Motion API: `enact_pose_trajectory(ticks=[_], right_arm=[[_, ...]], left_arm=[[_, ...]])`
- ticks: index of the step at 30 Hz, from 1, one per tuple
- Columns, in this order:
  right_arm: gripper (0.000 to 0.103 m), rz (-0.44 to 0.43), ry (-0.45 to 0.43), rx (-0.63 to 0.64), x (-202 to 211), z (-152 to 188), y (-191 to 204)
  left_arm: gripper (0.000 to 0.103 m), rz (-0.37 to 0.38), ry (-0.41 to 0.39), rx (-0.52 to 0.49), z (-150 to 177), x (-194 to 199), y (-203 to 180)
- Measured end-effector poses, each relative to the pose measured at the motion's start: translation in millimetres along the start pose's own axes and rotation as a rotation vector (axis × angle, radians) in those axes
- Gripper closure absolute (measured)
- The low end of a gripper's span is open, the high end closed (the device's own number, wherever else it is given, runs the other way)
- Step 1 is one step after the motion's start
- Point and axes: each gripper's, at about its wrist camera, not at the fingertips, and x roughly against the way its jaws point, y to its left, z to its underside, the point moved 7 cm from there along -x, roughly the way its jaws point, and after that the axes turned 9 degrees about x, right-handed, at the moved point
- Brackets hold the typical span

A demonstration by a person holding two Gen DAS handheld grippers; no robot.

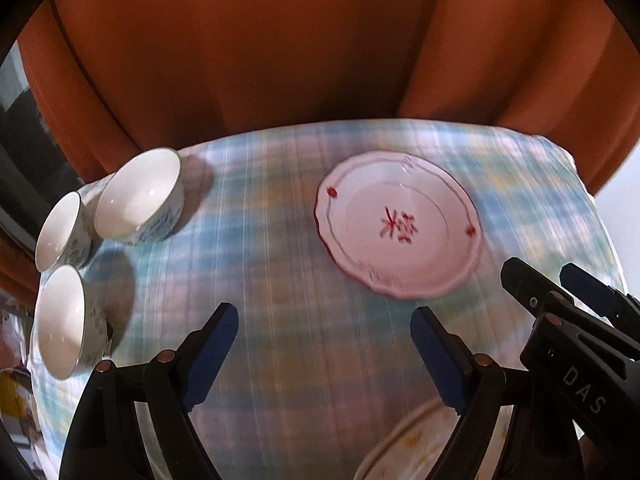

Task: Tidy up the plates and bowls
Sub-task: 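Move both tools to the small red-patterned plate and grasp its rim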

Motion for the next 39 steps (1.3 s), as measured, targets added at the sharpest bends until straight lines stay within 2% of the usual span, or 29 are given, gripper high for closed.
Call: enact_pose_trajectory(ticks=[3,9,15,16,17,21,24,26,28,35,39], right_arm=[[0.033,-0.023,0.005,0.006,-19,-15,-4],[0.033,-0.032,0.018,0.017,-55,-37,-17],[0.033,-0.079,0.055,0.043,-94,-48,-20],[0.033,-0.078,0.051,0.052,-99,-49,-21],[0.036,-0.076,0.049,0.060,-104,-50,-20],[0.044,-0.077,0.063,0.067,-123,-48,-22],[0.046,-0.073,0.069,0.067,-137,-49,-25],[0.048,-0.079,0.081,0.061,-144,-47,-26],[0.049,-0.068,0.085,0.066,-149,-45,-26],[0.052,-0.046,0.087,0.072,-144,-40,-21],[0.052,-0.055,0.101,0.092,-135,-30,-11]], left_arm=[[0.014,-0.045,0.013,0.028,-14,-15,-3],[0.018,-0.065,0.037,0.062,-31,-46,-8],[0.026,-0.067,0.058,0.111,-40,-79,-8],[0.031,-0.065,0.069,0.122,-41,-86,-7],[0.034,-0.067,0.074,0.123,-42,-91,-8],[0.037,-0.086,0.084,0.113,-45,-108,-14],[0.041,-0.079,0.090,0.117,-45,-118,-18],[0.049,-0.075,0.103,0.109,-45,-123,-20],[0.051,-0.066,0.094,0.100,-46,-124,-22],[0.052,-0.074,0.121,0.079,-43,-120,-17],[0.052,-0.087,0.102,0.075,-41,-106,-5]])
